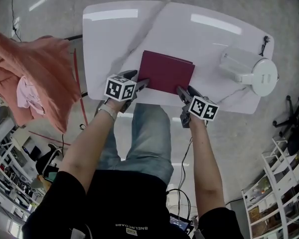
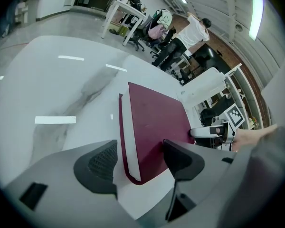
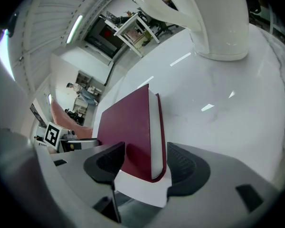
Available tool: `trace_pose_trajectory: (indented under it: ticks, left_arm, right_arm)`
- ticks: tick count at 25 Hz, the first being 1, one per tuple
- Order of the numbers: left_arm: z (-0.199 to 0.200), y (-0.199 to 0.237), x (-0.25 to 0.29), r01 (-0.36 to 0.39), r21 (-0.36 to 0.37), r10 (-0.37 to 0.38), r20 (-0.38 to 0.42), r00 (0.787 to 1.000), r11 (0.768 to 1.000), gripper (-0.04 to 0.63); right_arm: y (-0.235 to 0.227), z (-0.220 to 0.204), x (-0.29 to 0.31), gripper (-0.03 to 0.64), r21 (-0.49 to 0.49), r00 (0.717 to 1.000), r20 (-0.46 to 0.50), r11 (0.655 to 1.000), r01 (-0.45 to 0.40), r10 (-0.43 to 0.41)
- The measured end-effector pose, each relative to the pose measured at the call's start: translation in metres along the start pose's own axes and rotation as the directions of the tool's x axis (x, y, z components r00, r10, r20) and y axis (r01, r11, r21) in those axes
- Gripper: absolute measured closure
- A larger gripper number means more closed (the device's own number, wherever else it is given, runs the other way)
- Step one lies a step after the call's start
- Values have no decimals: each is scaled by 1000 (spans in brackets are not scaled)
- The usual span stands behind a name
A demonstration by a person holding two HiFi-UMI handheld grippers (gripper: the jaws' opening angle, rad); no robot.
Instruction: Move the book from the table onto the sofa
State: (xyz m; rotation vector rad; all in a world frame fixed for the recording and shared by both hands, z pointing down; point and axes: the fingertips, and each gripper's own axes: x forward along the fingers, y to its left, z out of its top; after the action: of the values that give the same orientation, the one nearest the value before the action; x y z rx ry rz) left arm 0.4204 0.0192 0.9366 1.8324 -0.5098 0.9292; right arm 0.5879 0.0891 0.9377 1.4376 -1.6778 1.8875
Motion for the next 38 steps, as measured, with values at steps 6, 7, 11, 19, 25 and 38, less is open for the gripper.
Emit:
trace_pose_trajectory:
  ticks: [6,7,11,19,25,38]
  left_arm:
    - [0,-4,-2,34,24,-34,2,999,999,304]
    - [-1,-7,-2,42,35,-42,-3,999,999,304]
    - [-3,-13,0,41,51,-41,-4,999,998,304]
    - [7,-20,-11,37,56,-40,39,998,998,304]
    - [17,-24,-34,50,79,-55,62,997,996,305]
    - [43,-40,-89,27,62,-40,216,976,998,305]
  right_arm:
    - [12,-9,9,344,16,999,-12,999,-33,34]
    - [13,-10,10,344,15,999,-12,999,-34,34]
    - [13,-8,8,344,24,1000,-14,1000,-15,15]
    - [25,-2,-1,344,31,1000,29,1000,-3,2]
    - [46,3,-11,344,43,999,48,999,0,-2]
    - [98,27,-41,344,-21,996,82,1000,-19,21]
